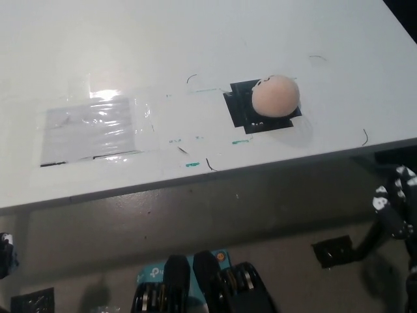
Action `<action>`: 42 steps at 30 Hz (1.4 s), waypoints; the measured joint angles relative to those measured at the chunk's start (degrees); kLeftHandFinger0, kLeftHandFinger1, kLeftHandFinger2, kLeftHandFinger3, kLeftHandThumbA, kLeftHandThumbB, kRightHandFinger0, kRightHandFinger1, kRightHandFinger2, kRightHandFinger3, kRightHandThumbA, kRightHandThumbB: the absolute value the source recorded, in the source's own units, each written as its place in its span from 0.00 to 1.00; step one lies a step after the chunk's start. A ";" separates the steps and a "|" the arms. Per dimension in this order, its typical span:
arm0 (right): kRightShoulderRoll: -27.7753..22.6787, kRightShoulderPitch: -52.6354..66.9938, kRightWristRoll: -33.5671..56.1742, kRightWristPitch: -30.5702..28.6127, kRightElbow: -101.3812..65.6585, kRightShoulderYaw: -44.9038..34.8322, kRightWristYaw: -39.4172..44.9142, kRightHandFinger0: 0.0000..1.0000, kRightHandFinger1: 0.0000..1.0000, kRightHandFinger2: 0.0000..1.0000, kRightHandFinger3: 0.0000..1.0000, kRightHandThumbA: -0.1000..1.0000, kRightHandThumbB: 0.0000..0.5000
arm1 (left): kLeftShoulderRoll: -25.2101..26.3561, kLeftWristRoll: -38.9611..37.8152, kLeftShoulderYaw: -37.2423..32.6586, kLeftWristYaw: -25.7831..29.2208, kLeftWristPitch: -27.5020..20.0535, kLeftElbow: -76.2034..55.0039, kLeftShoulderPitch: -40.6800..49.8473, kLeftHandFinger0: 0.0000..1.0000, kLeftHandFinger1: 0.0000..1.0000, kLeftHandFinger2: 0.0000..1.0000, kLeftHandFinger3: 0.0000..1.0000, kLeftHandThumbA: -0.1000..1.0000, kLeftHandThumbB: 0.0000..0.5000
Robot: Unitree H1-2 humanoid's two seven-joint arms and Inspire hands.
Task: The robot uses its right hand to grab and squeeze a pink dumpling toy kept on the black mask on the desk
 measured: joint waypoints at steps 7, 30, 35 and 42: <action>4.37 -1.08 8.23 0.06 3.70 -5.53 1.31 0.00 0.00 0.13 0.55 0.14 0.30 | -0.20 -0.01 0.02 0.01 0.00 0.00 -0.02 0.00 0.01 0.11 0.12 1.00 1.00; 4.24 -2.80 14.85 0.08 6.13 -6.36 5.29 0.00 0.00 0.12 0.51 0.13 0.31 | -0.23 -0.10 0.05 0.01 -0.03 -0.18 0.15 0.00 0.01 0.10 0.10 1.00 1.00; 4.23 -2.80 14.86 0.06 6.17 -6.35 5.53 0.00 0.00 0.12 0.51 0.10 0.31 | -0.23 -0.11 0.05 0.00 -0.03 -0.13 0.15 0.00 0.01 0.10 0.12 1.00 1.00; 4.19 -2.80 15.10 0.07 6.26 -6.36 5.73 0.00 0.00 0.12 0.52 0.09 0.30 | -0.23 -0.09 0.05 0.01 -0.12 -0.10 0.16 0.00 0.01 0.10 0.10 1.00 1.00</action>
